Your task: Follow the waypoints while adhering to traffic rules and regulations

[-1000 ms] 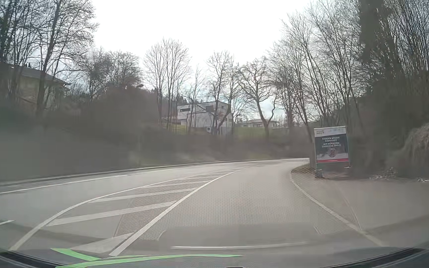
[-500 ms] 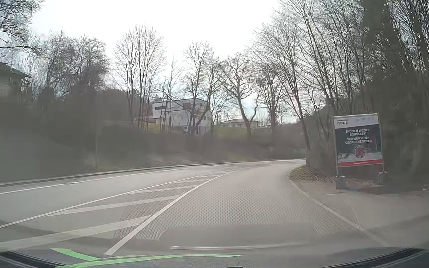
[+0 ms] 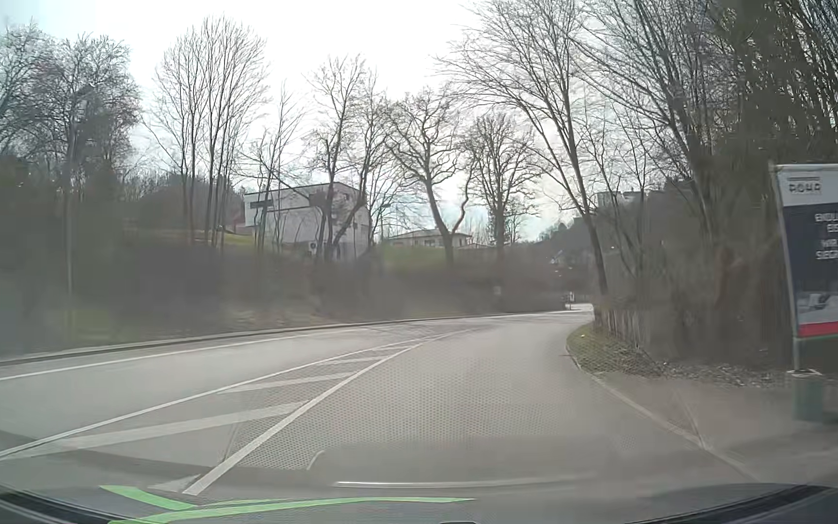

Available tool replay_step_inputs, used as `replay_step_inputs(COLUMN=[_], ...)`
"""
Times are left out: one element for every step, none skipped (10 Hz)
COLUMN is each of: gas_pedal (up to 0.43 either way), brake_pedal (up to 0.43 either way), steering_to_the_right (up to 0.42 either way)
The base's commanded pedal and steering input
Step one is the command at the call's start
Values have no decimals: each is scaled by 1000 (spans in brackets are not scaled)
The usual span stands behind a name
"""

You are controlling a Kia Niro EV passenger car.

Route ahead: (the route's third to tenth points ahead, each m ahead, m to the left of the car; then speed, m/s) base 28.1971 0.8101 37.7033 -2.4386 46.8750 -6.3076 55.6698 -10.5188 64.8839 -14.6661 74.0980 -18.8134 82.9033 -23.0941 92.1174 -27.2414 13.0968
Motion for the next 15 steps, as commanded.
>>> replay_step_inputs(gas_pedal=[59, 59, 59, 47, 28, 0, 0, 0, 0, 0, 0, 0, 0, 0, 0], brake_pedal=[0, 0, 0, 0, 0, 0, 0, 0, 0, 0, 0, 0, 0, 0, 0], steering_to_the_right=[48, 48, 48, 48, 48, 48, 48, 48, 48, 48, 48, 48, 49, 49, 49])
